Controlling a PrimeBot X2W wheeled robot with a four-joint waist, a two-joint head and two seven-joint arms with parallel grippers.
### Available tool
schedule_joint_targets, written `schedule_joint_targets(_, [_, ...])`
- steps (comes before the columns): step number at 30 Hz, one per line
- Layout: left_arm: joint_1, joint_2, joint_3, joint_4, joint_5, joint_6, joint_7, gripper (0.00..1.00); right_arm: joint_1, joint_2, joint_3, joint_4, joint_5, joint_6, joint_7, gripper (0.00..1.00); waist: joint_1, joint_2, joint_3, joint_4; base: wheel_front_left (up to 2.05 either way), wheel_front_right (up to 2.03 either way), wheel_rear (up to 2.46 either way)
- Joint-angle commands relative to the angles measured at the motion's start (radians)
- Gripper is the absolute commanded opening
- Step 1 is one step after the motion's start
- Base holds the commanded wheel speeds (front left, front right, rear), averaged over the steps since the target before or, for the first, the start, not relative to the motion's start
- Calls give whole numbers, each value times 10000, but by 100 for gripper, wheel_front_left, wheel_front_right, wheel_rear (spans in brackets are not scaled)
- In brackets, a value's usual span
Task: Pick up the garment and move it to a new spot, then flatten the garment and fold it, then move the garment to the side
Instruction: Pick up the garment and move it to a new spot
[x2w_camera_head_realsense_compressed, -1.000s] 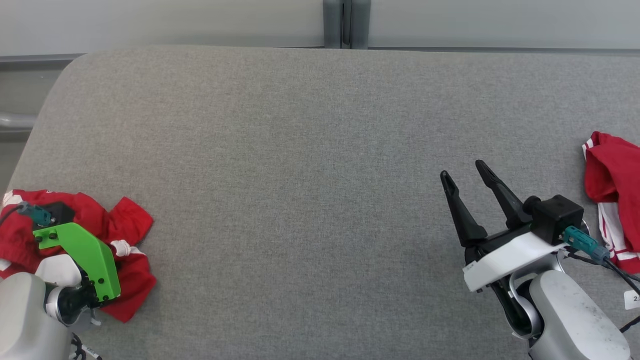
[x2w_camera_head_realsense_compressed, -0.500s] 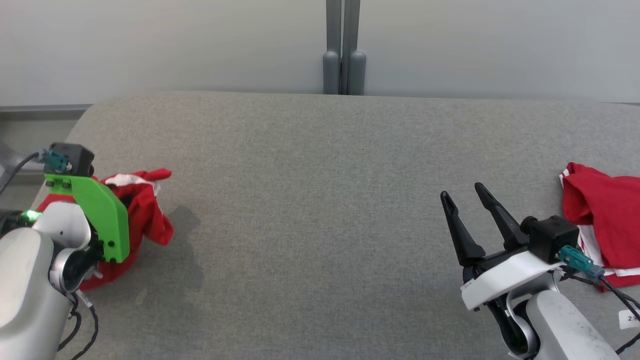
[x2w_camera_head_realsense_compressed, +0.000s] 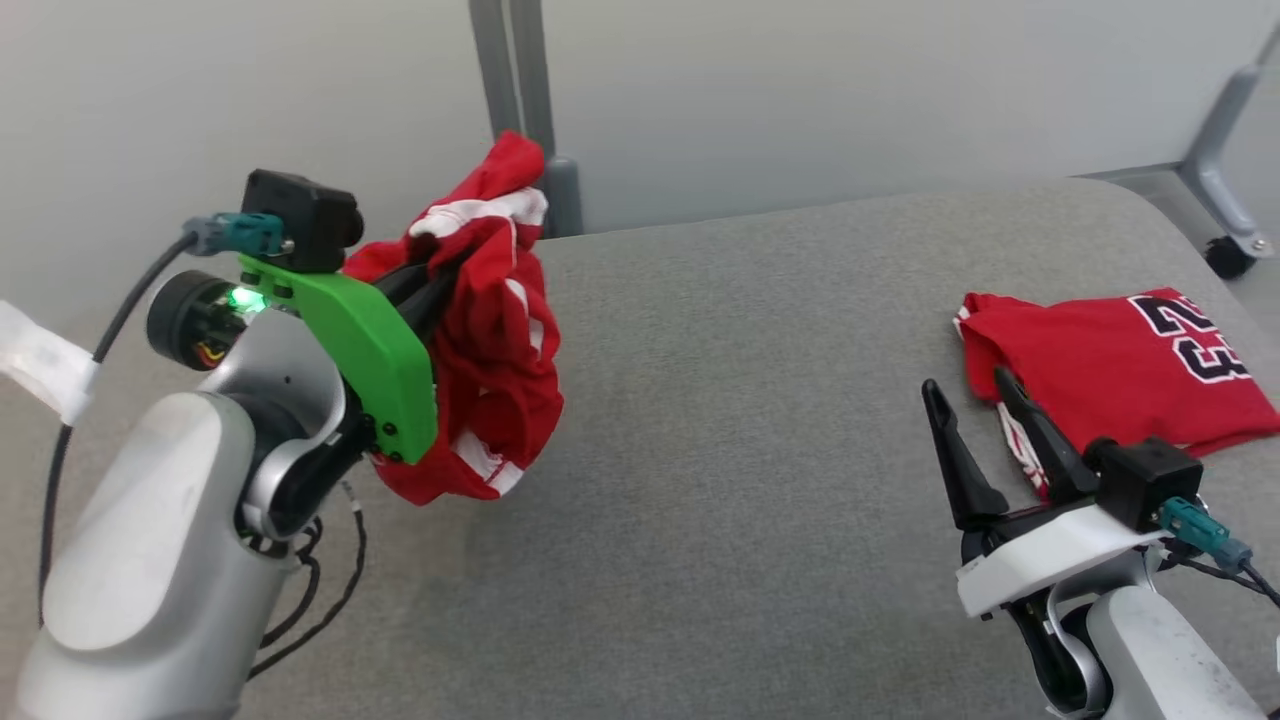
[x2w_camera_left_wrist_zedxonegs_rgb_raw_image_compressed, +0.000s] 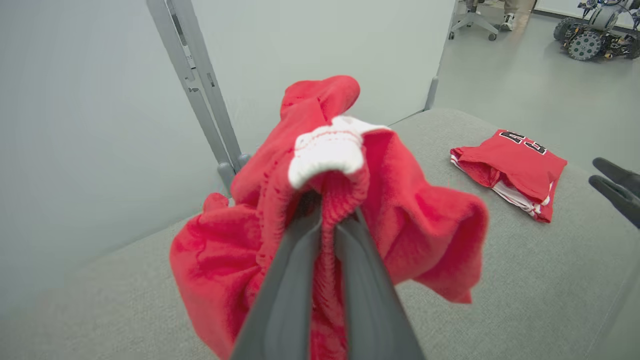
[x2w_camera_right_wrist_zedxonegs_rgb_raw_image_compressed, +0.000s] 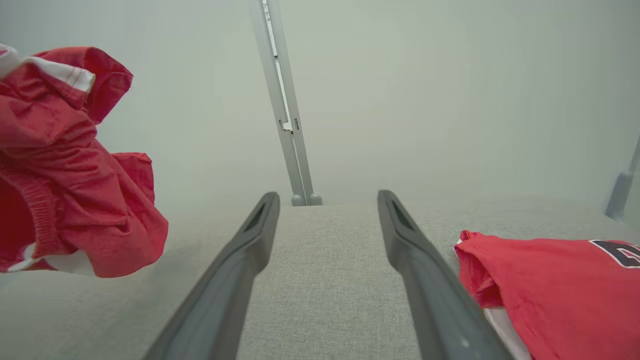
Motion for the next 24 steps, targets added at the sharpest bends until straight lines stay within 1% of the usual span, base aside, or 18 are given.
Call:
schedule_joint_targets(1, [67,-161,-68,-58,94,91,-196,0,63,-71,-78,-52,-19,-12,-41,100,0,-1,-6,-1057,0,0,0])
schedule_joint_targets(4, [424,-500,-328,12,472,229,-836,0,10,-134,-179,-126,19,-10,-41,100,0,-1,144,-1561,0,0,0])
schedule_joint_targets(5, [559,-682,-363,116,413,247,-1090,0,-9,-154,-205,-148,36,-10,-41,100,0,-1,194,-1696,0,0,0])
schedule_joint_targets(9, [1055,-1106,-664,921,932,387,-2239,0,-20,-195,-296,-218,74,-10,-40,100,0,-1,415,-2112,0,0,0])
schedule_joint_targets(13, [1517,-1701,-1025,2460,1396,620,-3477,0,-7,-176,-320,-258,137,-10,-42,100,0,-1,601,-2287,0,0,0])
schedule_joint_targets(15, [1620,-1930,-1210,3433,1626,623,-4019,0,-10,-137,-290,-237,151,-10,-42,100,0,-1,686,-2313,0,0,0])
schedule_joint_targets(17, [1666,-2288,-1393,4370,1642,476,-4507,0,-24,-87,-262,-217,200,-10,-42,100,0,-1,749,-2313,0,0,0])
schedule_joint_targets(18, [1635,-2443,-1493,4856,1625,405,-4730,9,-32,-82,-222,-192,204,-10,-42,100,0,-1,774,-2307,0,0,0])
schedule_joint_targets(19, [1587,-2553,-1567,5206,1620,355,-4872,36,-42,-82,-198,-173,188,-10,-42,100,0,-1,791,-2294,0,0,0])
schedule_joint_targets(20, [1485,-2649,-1640,5596,1616,285,-5053,89,-58,-71,-165,-153,188,-10,-42,100,0,-1,802,-2271,0,0,0])
schedule_joint_targets(21, [1403,-2735,-1696,5871,1595,234,-5181,100,-64,-70,-148,-136,191,-10,-42,100,0,-1,798,-2238,0,0,0])
schedule_joint_targets(24, [1120,-2871,-1824,6532,1562,106,-5636,100,-51,-99,-123,-83,183,-10,-42,100,0,-1,740,-2093,0,0,0])
